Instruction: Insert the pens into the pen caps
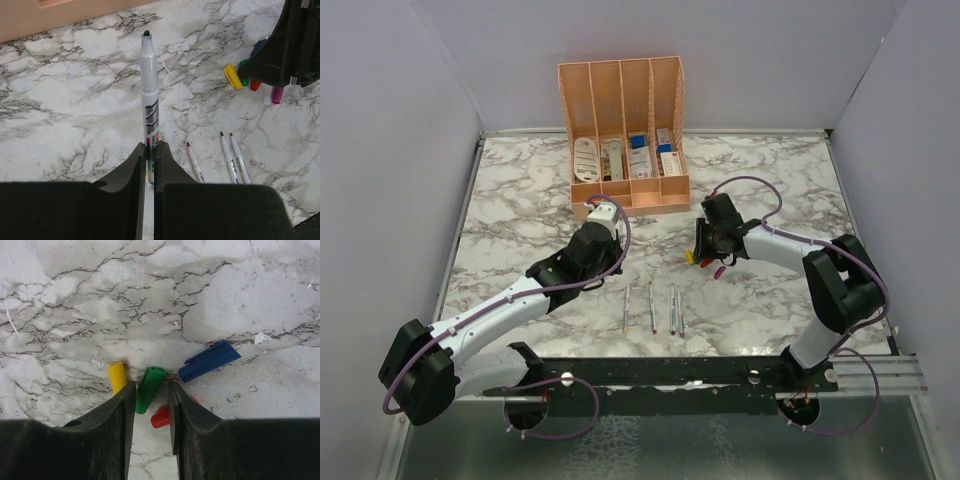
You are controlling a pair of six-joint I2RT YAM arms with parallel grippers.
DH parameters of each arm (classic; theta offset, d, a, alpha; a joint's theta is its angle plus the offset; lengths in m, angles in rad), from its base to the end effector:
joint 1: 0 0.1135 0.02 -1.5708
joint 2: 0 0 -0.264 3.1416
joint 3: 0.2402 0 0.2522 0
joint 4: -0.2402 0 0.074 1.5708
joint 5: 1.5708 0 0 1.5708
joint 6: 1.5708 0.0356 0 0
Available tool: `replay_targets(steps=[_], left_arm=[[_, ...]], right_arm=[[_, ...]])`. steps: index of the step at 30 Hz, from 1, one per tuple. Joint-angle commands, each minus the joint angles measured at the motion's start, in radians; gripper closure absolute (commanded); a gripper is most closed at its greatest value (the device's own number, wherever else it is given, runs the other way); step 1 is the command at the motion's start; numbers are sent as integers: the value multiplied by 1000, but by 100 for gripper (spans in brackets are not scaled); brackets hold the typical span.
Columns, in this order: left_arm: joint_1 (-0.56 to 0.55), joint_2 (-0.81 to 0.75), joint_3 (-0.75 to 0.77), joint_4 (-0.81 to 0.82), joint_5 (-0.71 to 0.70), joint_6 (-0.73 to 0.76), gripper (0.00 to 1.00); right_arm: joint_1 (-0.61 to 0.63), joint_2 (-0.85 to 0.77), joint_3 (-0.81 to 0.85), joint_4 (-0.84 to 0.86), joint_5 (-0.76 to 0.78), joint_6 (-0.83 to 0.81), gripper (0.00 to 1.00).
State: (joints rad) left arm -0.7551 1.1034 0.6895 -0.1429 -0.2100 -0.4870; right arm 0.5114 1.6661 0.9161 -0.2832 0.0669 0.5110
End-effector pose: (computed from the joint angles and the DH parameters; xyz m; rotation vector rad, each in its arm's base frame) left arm 0.1812 -0.1603 0.2481 0.1629 2.1510 -0.5114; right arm 0.2814 0.1552 0.1592 0.0237 2.6272 0.2774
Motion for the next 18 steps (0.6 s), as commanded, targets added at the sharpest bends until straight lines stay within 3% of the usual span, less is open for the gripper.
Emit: replay_targets(steps=[1,18], left_arm=[[-5,-8,-2,31,19,8,100],[-6,-11,-11,35,-8,-9,100]], right_arm=[[14,33,32,13,25,-7,68],[70,67,39,-90,118,4,68]])
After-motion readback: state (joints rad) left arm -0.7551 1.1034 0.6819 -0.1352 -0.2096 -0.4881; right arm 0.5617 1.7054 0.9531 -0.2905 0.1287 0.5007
